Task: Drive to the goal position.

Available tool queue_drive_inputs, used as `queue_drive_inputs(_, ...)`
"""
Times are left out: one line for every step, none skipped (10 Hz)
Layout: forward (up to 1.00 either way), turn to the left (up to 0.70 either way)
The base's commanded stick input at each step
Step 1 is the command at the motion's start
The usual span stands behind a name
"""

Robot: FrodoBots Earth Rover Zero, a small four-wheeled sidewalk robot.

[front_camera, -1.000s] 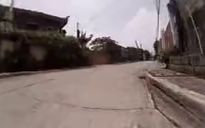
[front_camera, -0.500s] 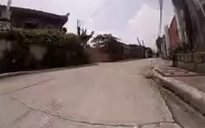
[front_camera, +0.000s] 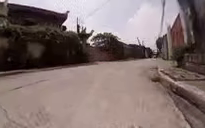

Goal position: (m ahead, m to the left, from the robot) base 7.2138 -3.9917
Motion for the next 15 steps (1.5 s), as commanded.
queue_drive_inputs(0.70,0.00)
queue_drive_inputs(0.70,0.00)
queue_drive_inputs(0.70,0.00)
queue_drive_inputs(0.70,0.00)
queue_drive_inputs(0.70,0.00)
queue_drive_inputs(0.70,0.00)
queue_drive_inputs(0.70,0.00)
queue_drive_inputs(0.70,0.00)
queue_drive_inputs(0.70,0.00)
queue_drive_inputs(0.70,0.00)
queue_drive_inputs(0.70,0.00)
queue_drive_inputs(0.70,0.00)
queue_drive_inputs(0.70,0.00)
queue_drive_inputs(0.70,0.00)
queue_drive_inputs(0.70,0.00)
